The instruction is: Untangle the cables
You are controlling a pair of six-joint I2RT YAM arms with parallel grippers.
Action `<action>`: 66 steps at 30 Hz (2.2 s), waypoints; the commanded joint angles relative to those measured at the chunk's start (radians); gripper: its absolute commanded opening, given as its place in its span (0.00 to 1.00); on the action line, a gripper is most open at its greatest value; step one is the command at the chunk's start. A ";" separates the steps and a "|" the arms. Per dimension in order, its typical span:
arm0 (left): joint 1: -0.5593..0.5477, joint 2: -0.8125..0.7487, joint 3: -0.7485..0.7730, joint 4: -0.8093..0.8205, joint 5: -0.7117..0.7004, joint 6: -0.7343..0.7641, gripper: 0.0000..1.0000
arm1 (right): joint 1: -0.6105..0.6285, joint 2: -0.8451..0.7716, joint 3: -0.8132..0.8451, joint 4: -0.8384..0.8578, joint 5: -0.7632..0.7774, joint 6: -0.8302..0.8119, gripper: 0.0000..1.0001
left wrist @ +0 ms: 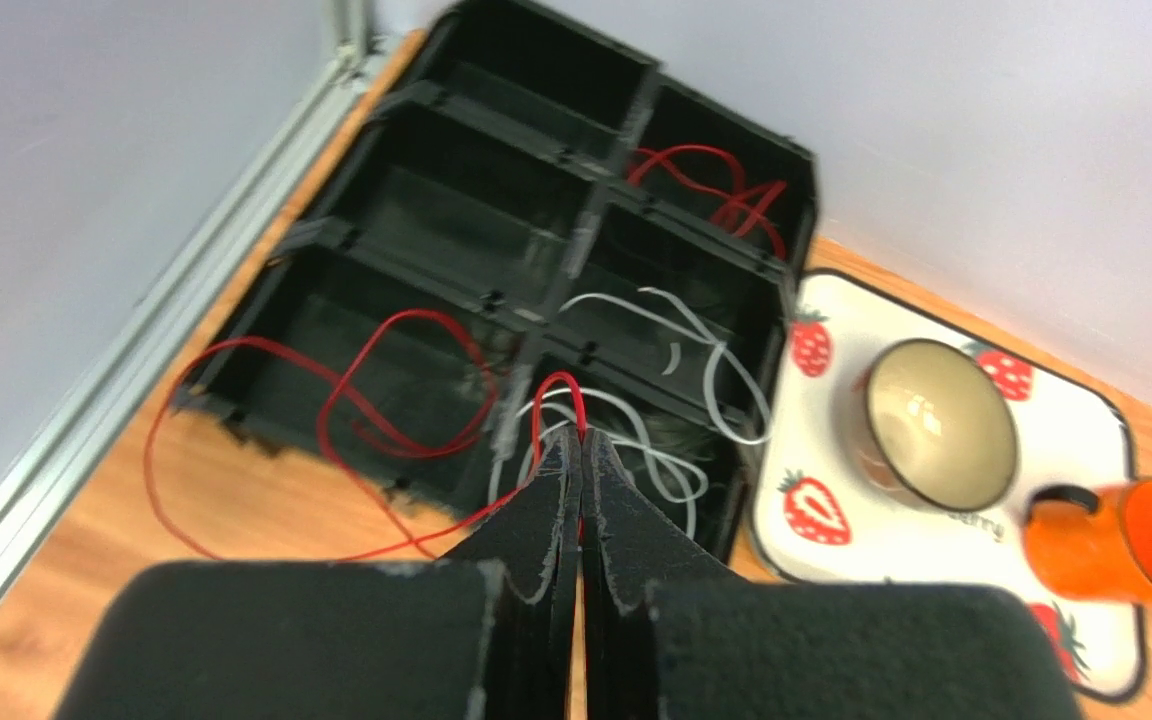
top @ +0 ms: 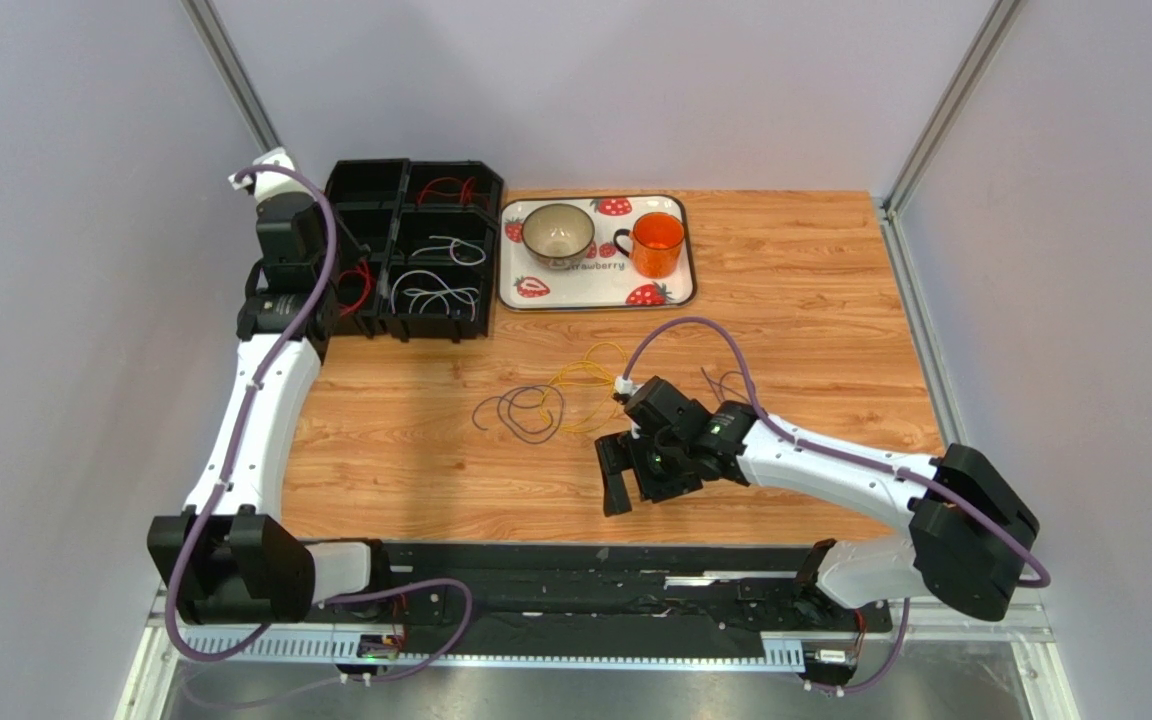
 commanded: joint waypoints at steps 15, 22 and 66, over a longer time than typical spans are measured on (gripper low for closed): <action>0.041 0.229 0.382 0.195 0.011 0.248 0.00 | 0.006 0.006 -0.012 0.034 0.018 -0.011 0.90; 0.044 0.263 0.310 0.209 0.218 0.073 0.00 | 0.006 0.043 0.009 0.038 0.019 -0.018 0.90; 0.258 0.500 0.135 0.122 -0.061 -0.126 0.00 | 0.006 0.086 0.026 0.038 0.015 -0.037 0.90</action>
